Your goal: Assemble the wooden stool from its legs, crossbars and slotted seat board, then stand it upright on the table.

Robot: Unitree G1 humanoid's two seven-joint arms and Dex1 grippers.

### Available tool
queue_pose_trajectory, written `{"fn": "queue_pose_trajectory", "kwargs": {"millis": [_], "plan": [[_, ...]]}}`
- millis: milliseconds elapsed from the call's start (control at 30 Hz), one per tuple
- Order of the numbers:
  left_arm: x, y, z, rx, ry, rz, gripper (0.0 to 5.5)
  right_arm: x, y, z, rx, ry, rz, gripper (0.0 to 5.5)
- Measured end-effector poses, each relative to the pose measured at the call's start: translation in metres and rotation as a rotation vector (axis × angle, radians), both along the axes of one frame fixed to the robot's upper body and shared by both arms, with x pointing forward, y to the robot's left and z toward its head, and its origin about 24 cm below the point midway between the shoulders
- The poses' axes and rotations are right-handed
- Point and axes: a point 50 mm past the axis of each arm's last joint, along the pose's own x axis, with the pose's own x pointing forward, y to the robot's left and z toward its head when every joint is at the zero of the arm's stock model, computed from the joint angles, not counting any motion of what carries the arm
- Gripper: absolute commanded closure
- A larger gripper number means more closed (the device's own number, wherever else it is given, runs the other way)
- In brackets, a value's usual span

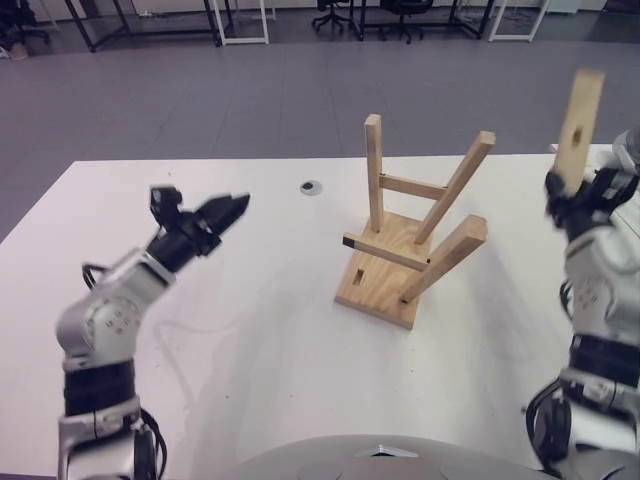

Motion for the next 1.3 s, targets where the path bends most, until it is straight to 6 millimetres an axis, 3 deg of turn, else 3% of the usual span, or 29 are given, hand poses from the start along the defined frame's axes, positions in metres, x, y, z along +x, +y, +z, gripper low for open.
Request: {"fn": "queue_pose_trajectory", "kwargs": {"millis": [67,133,200,333,467,733,900,1133,1300], "plan": [[0.003,-0.010,0.063,-0.025,-0.178,-0.150,2.46,0.004,0.027,0.061,-0.017,-0.203,0.222,3.32],[0.000,-0.023,0.094,-0.039,-0.259,-0.263,2.15,-0.003,0.054,0.093,0.003,-0.286,0.455,3.32],[-0.001,-0.040,0.117,-0.083,-0.294,-0.386,1.82,-0.014,0.090,0.102,0.050,-0.249,0.809,3.32],[-0.007,-0.060,0.144,-0.142,-0.364,-0.524,1.14,-0.029,0.123,0.092,0.094,-0.133,1.191,3.32],[-0.012,-0.073,0.156,-0.175,-0.385,-0.610,0.46,-0.043,0.131,0.087,0.077,-0.072,1.415,3.32],[-0.009,-0.080,0.162,-0.253,-0.361,-0.673,0.44,-0.055,0.135,0.079,0.098,0.035,1.708,3.32],[-0.008,-0.081,0.162,-0.274,-0.351,-0.689,0.44,-0.055,0.139,0.070,0.103,0.122,1.773,3.32],[-0.013,-0.082,0.161,-0.269,-0.338,-0.753,1.58,-0.049,0.140,0.061,0.110,0.191,1.798,3.32],[-0.016,-0.081,0.161,-0.260,-0.332,-0.785,2.46,-0.048,0.130,0.061,0.095,0.215,1.803,3.32]]}}
